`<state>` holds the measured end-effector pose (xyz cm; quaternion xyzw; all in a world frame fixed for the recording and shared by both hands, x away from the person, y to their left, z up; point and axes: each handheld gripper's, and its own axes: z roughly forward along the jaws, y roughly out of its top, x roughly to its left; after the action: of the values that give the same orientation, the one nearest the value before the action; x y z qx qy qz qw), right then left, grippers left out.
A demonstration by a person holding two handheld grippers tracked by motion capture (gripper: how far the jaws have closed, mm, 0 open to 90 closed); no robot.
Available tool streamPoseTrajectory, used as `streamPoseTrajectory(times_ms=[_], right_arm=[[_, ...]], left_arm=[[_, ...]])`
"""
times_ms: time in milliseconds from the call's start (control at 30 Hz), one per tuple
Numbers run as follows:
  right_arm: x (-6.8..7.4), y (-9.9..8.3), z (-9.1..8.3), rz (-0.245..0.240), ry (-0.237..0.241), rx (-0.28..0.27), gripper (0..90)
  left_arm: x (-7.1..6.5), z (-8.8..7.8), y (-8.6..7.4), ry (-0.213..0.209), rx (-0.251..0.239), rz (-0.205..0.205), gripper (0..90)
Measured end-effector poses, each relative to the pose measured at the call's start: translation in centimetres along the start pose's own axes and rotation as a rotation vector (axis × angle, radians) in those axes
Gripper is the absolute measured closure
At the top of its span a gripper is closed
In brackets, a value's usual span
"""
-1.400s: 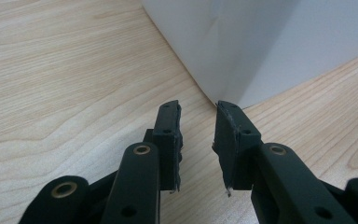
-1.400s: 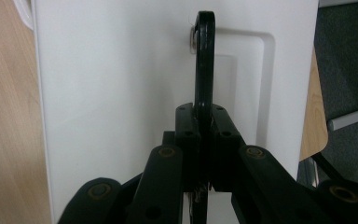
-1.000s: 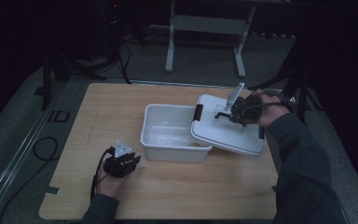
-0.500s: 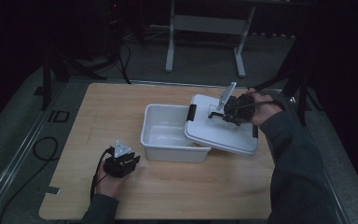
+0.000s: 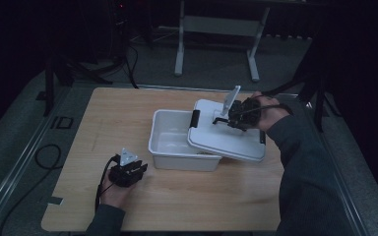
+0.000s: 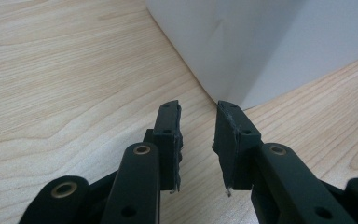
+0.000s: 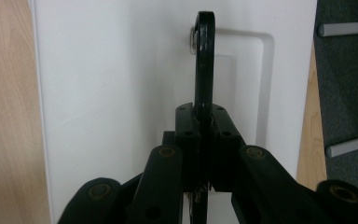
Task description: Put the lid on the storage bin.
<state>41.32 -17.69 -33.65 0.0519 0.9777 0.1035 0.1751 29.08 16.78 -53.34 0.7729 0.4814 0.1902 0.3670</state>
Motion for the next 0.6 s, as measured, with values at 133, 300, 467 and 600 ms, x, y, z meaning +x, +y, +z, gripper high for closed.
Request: streamPoseTrajectory(times_ms=[133, 300, 467, 600], right_arm=[[0.0, 0.4, 0.1, -0.001, 0.004, -0.008, 84.5], [0.0, 0.9, 0.2, -0.013, 0.007, -0.005, 84.5], [0.0, 1.3, 0.2, -0.019, 0.008, -0.011, 84.5], [0.0, 1.7, 0.3, -0.029, 0.010, -0.009, 84.5]], left_arm=[[0.0, 0.0, 0.0, 0.000, 0.001, 0.001, 70.7], [0.0, 0.0, 0.0, 0.000, 0.002, 0.002, 70.7], [0.0, 0.0, 0.0, -0.001, 0.002, 0.002, 70.7], [0.0, 0.0, 0.0, -0.001, 0.001, 0.001, 70.7]])
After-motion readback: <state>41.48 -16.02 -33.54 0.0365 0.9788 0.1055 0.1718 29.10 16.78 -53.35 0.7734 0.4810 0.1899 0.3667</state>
